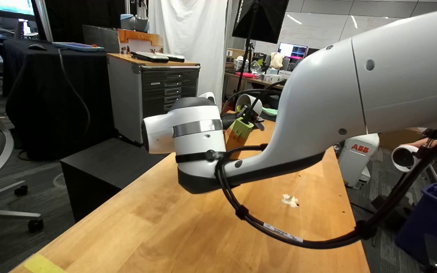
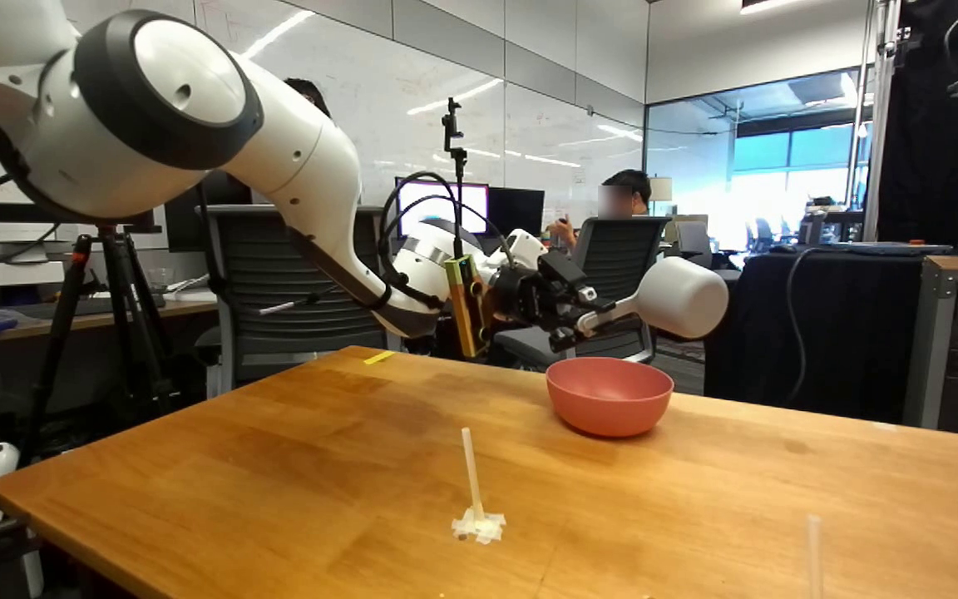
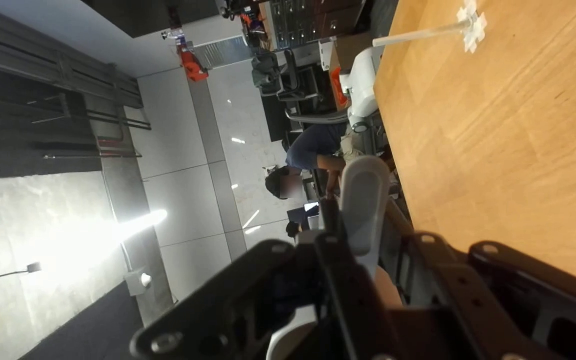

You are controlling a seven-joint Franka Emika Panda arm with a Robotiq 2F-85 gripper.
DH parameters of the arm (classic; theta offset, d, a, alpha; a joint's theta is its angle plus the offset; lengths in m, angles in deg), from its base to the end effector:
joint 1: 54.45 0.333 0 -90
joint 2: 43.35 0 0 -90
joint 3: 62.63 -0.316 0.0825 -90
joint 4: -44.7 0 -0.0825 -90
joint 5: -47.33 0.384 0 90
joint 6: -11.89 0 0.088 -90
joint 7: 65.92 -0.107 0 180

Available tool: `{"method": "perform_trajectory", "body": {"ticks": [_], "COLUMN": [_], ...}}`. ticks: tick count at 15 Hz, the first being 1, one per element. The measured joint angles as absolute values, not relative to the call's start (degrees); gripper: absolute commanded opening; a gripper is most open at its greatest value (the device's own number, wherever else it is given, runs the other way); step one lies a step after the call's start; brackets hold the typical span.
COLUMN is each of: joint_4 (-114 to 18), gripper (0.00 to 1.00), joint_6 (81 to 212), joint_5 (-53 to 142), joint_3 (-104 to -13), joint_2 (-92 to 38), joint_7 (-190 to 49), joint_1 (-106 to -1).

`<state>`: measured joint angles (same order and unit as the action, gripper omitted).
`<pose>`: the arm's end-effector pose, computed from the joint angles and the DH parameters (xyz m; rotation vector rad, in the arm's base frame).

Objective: Pour the things in the grey cup into the bowl

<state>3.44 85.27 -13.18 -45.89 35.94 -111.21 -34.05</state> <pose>0.7327 0.0494 0.1514 1.5463 -0.3650 0.0417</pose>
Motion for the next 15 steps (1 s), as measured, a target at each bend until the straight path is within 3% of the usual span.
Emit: {"method": "perform_trajectory", "body": {"ticks": [15], "joint_4": [5.5], "gripper": [0.07], "joint_6": [83.2], "joint_5": [-14.4], "joint_3": [-44.4], "joint_2": [37.5], "joint_7": [-111.2], "joint_1": [-33.5]}}
